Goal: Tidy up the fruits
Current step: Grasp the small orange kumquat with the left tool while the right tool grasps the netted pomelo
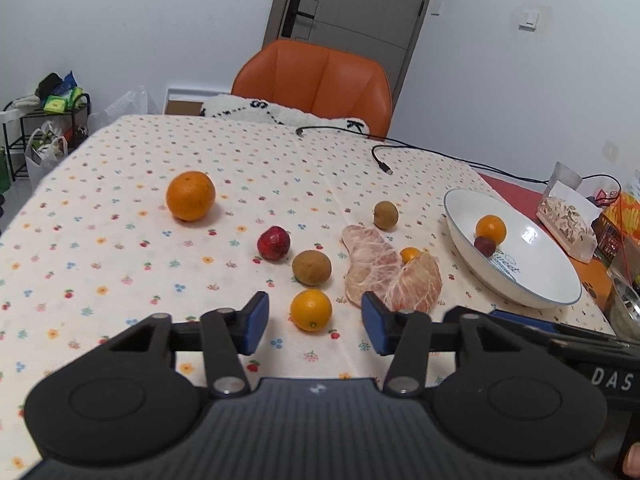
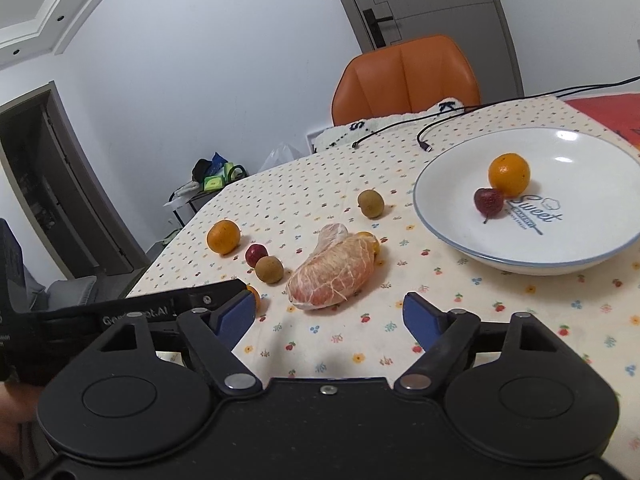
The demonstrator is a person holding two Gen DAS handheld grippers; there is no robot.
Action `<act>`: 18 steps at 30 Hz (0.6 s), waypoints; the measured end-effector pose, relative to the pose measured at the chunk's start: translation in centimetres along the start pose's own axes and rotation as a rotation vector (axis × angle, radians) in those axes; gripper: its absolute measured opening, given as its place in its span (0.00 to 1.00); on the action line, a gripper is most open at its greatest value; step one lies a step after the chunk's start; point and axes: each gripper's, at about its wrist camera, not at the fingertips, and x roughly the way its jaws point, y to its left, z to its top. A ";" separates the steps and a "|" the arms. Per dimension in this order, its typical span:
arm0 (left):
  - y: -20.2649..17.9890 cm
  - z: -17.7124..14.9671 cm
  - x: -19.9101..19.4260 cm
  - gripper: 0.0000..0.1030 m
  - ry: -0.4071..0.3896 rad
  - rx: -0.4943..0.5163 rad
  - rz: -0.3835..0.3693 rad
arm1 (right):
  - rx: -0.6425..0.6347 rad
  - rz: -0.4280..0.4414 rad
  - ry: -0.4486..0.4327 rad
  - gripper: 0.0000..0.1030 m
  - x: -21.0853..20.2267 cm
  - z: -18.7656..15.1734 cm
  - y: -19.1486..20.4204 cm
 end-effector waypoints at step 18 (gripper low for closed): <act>3.0 0.7 1.3 0.22 0.014 -0.047 0.017 | 0.026 -0.011 0.066 0.67 4.7 1.1 0.4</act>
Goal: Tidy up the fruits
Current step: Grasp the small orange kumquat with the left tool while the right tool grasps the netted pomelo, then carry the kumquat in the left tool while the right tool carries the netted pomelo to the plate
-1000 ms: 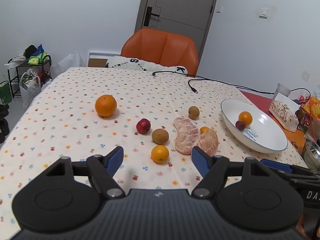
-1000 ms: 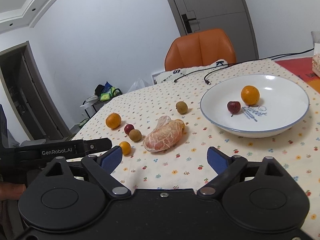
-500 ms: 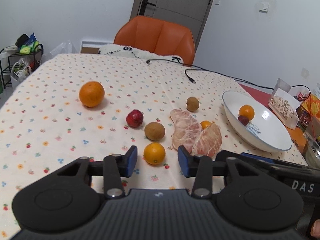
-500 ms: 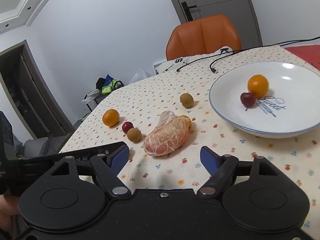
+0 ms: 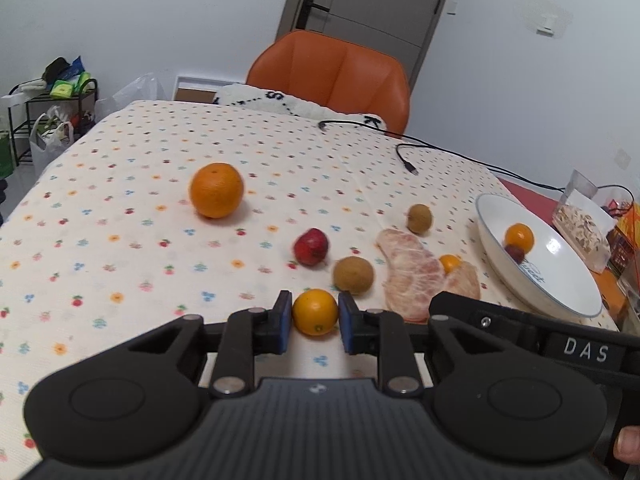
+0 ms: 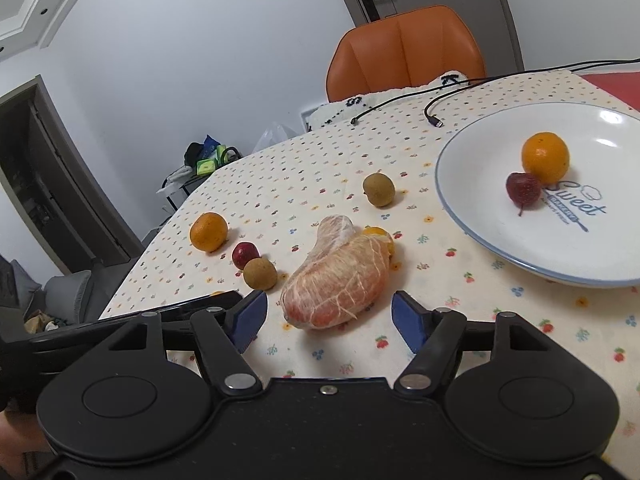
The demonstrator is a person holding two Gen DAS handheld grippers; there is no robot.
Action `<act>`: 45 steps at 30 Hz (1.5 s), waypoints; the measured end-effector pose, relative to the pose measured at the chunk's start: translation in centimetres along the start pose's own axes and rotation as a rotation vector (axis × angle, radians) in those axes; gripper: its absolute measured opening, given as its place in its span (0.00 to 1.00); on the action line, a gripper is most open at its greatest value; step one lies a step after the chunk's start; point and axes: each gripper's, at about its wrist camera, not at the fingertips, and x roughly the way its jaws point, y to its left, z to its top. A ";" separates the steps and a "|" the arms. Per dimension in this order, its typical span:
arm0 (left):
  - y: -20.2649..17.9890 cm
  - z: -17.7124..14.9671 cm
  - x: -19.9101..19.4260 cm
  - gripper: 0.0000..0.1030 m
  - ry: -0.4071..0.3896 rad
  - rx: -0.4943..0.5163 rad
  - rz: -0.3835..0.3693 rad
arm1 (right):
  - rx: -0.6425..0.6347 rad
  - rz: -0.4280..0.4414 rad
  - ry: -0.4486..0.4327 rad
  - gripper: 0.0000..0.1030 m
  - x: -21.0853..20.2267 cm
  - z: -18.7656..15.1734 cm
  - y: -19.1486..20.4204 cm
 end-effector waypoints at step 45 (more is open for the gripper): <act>-9.2 1.2 -1.1 0.22 -0.061 0.121 -0.106 | 0.007 -0.068 -0.164 0.43 -7.6 1.2 -4.1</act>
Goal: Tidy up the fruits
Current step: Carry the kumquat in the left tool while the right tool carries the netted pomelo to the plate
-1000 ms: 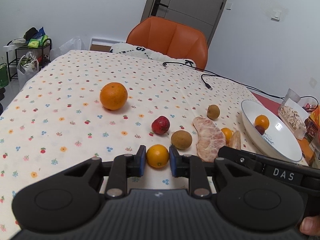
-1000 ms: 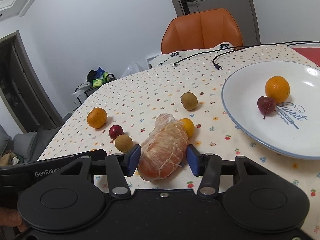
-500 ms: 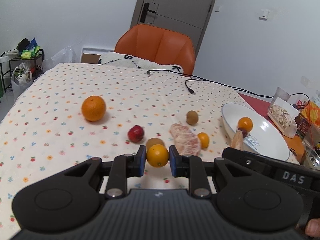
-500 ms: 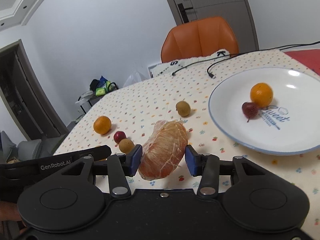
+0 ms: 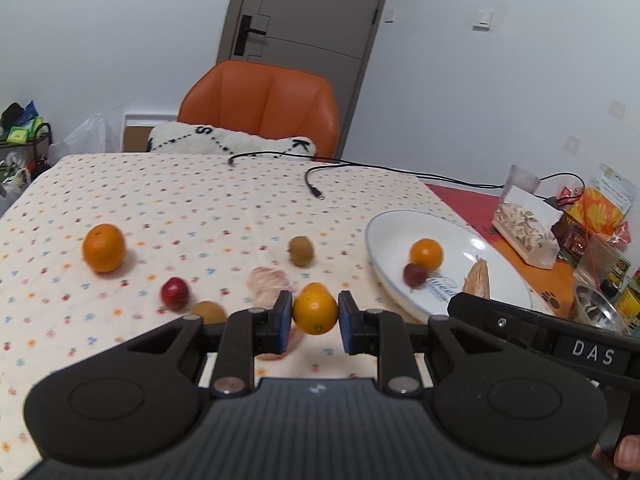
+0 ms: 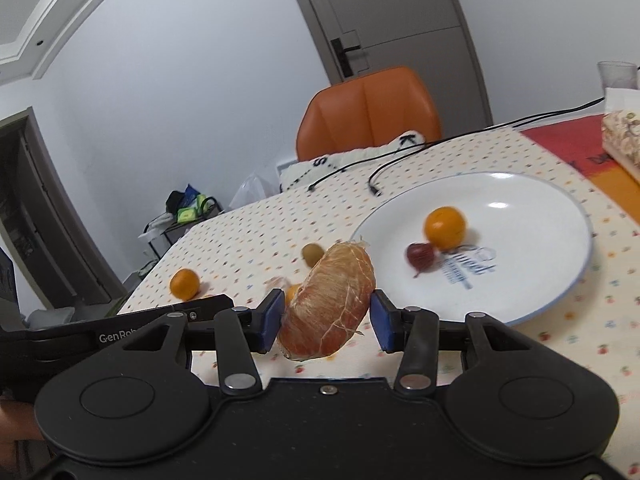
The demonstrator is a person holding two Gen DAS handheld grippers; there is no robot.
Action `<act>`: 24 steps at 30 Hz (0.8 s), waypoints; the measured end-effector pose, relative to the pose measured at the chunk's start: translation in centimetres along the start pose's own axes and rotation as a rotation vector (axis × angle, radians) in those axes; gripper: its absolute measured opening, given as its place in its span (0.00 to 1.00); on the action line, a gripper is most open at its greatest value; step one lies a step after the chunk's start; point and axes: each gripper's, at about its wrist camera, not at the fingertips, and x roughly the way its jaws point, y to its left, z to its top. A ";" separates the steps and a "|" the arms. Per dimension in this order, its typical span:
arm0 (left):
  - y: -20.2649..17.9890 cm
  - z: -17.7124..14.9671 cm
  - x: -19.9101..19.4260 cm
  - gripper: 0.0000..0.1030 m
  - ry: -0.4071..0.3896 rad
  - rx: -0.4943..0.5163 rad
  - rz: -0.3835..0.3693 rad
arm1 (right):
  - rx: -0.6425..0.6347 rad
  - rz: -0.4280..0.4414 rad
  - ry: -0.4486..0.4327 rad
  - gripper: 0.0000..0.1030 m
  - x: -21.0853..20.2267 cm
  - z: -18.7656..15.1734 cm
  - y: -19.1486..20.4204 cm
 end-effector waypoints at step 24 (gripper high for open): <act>-5.7 1.0 3.8 0.22 0.024 0.091 -0.047 | 0.125 -0.128 -0.077 0.43 -2.0 0.5 -7.2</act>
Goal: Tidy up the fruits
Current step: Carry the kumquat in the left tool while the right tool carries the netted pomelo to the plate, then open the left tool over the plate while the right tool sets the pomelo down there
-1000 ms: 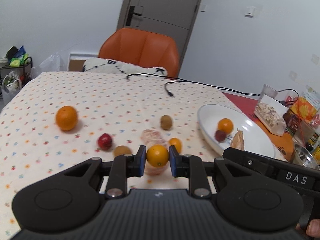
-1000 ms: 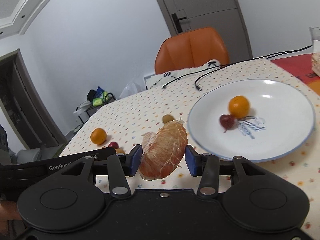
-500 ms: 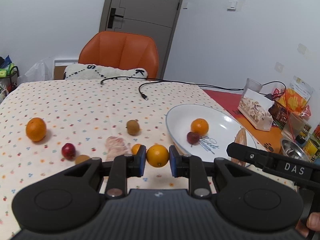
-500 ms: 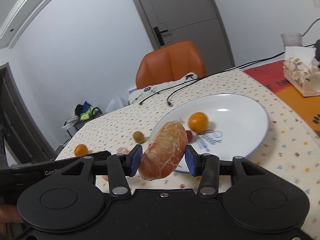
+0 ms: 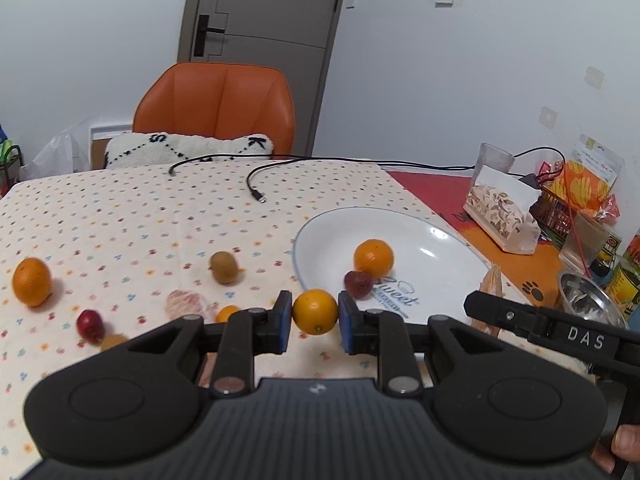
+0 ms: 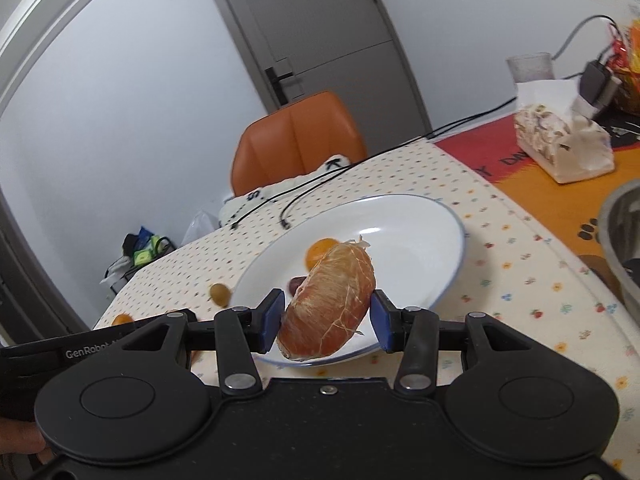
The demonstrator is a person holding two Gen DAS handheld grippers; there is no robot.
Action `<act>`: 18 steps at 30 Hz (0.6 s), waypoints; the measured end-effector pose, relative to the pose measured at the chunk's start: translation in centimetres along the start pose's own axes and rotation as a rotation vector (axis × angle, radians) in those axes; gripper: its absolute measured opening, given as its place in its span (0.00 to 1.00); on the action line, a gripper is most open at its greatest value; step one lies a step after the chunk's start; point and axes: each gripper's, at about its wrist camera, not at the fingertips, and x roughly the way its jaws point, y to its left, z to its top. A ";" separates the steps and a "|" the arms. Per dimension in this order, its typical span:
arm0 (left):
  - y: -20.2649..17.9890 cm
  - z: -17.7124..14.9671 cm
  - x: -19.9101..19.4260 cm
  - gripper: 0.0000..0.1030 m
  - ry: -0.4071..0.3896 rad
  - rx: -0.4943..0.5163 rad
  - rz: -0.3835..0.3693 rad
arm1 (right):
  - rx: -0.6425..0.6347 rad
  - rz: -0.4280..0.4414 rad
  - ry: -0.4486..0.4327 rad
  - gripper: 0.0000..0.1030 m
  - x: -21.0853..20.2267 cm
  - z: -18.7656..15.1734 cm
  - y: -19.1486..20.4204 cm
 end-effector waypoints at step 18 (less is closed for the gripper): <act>-4.0 1.1 2.1 0.27 0.016 0.068 -0.046 | 0.049 -0.022 -0.024 0.49 -2.6 -0.1 -3.5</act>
